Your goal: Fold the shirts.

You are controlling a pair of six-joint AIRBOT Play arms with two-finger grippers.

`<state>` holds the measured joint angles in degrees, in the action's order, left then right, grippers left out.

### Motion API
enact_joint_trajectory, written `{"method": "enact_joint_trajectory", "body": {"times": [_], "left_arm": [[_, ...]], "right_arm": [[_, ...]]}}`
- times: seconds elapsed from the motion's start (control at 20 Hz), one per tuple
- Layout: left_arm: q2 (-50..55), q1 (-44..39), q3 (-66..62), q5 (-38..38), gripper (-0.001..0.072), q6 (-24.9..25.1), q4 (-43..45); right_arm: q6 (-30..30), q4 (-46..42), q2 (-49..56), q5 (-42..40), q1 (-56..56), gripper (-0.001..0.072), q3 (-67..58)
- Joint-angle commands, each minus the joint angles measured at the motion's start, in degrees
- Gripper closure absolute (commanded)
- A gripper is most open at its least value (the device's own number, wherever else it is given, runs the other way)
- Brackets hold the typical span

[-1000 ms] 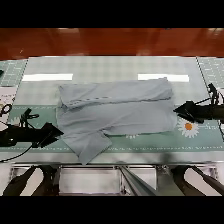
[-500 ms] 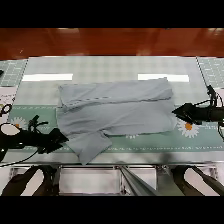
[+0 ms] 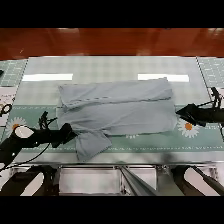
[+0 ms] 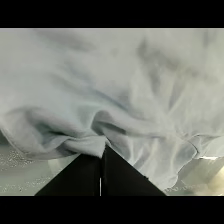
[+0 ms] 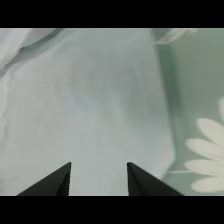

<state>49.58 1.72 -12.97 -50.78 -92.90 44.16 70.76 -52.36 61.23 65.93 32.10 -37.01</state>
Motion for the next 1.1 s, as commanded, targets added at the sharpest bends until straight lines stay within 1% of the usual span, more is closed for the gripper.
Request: {"method": "enact_joint_trajectory", "body": {"times": [0.0, 0.1, 0.2, 0.3, 0.4, 0.55, 0.7, 0.85, 0.9, 0.95, 1.0, 1.05], "left_arm": [[-0.02, -0.72, 0.07, -1.38, 0.0676, 2.45, -3.89], [-0.17, -0.72, 0.07, -1.31, 0.0676, 2.21, -3.96], [-0.44, -0.68, 0.07, -1.33, 0.0676, 2.21, -3.96], [-0.46, -0.68, 0.07, -1.33, 0.0676, 2.21, -3.96], [-0.46, -0.68, 0.07, -1.31, 0.0676, 2.21, -3.93], [-0.46, -0.68, 0.07, -1.31, 0.0676, 2.21, -3.96], [-0.46, -0.68, 0.07, -1.33, 0.0676, 2.21, -3.96], [-0.46, -0.68, 0.07, -1.25, 0.0676, 2.23, -3.96], [-0.46, -0.68, 0.07, -1.25, 0.0676, 2.21, -4.07], [-0.46, -0.68, 0.07, -1.25, 0.0676, 2.23, -4.37], [-0.46, -0.68, -0.02, -1.27, 0.0676, 2.23, -4.35], [-0.48, -0.66, -0.33, -1.27, 0.0676, 2.51, -4.33]], "right_arm": [[5.35, -5.18, -0.15, 3.98, 6.38, 0.0301, 1.31], [5.6, -4.33, -0.22, 5.07, 9.27, 0.0301, 4.02], [5.77, -4.39, 0.24, 4.85, 9.46, 0.0301, 5.81], [5.88, -3.19, 2.78, 5.16, 9.44, 0.0301, 5.97], [4.63, -0.72, 5.4, 4.63, 9.25, 0.0301, 5.95], [3.17, -0.28, 8.81, 1.77, 5.86, 0.0301, 5.88], [2.78, 2.29, 11.74, -1.05, 3.43, 0.0301, 4.79], [2.6, 4.55, 12.17, -3.76, -0.17, 0.0311, 3.13], [2.58, 6.36, 12.17, -4.5, -1.31, 0.0373, 3.08], [2.14, 7.67, 12.17, -4.79, -2.36, 0.0504, 3.08], [-0.04, 8.87, 12.17, -4.7, -3.32, 0.0679, 3.08], [-0.61, 8.94, 12.17, -4.46, -3.72, 0.0682, 3.04]]}}
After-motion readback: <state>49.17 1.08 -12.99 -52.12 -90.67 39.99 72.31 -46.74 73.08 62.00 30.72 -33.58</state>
